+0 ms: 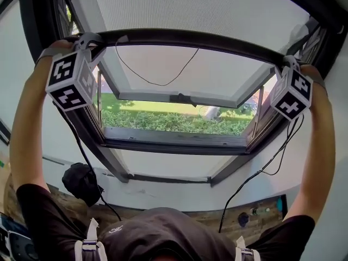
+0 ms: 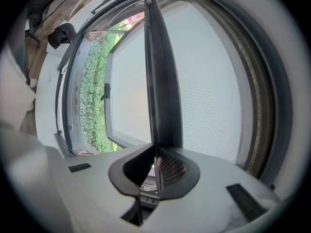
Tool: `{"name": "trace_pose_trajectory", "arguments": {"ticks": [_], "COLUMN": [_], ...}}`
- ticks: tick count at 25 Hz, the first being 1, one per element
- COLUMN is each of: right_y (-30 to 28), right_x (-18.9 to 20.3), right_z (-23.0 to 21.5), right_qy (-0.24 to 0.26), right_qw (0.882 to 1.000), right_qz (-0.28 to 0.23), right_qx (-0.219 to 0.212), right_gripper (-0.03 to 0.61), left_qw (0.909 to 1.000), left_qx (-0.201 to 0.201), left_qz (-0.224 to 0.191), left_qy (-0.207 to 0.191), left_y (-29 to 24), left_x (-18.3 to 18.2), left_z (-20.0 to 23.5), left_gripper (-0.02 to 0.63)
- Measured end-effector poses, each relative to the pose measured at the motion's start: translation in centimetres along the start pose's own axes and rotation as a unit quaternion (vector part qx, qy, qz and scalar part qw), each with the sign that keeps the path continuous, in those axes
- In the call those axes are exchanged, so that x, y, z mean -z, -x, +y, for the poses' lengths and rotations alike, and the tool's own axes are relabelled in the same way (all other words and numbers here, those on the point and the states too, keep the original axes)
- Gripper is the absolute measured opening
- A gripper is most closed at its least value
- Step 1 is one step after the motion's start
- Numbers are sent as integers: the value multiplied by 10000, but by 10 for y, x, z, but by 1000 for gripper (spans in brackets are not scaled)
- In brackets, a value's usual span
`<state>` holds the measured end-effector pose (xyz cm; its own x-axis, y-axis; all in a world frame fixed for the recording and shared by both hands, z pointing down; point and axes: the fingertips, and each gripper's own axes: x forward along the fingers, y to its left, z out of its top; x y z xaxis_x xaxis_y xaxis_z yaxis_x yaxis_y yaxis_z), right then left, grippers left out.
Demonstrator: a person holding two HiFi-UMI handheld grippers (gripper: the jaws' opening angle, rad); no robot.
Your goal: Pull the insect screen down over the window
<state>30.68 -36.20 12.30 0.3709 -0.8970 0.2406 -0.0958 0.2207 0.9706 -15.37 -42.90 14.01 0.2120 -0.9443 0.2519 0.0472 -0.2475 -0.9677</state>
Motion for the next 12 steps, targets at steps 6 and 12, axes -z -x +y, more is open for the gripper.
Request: {"name": "trace_pose_trajectory", "arguments": {"ticks": [6, 12], "right_y": [-13, -32], "right_x": [1, 0], "right_z": [61, 136], "right_qy": [97, 262], "right_qw": [9997, 9976], "right_qz": [36, 135], "right_qx": [-214, -628], "right_gripper": [26, 26], "left_qw": [9997, 9970], "left_qx": [196, 520], "left_qz": [-38, 210], "left_qy": [-109, -533], "left_y": [-15, -31], "left_x": [-4, -3], "left_z": [-61, -134], "left_gripper": [25, 32]}}
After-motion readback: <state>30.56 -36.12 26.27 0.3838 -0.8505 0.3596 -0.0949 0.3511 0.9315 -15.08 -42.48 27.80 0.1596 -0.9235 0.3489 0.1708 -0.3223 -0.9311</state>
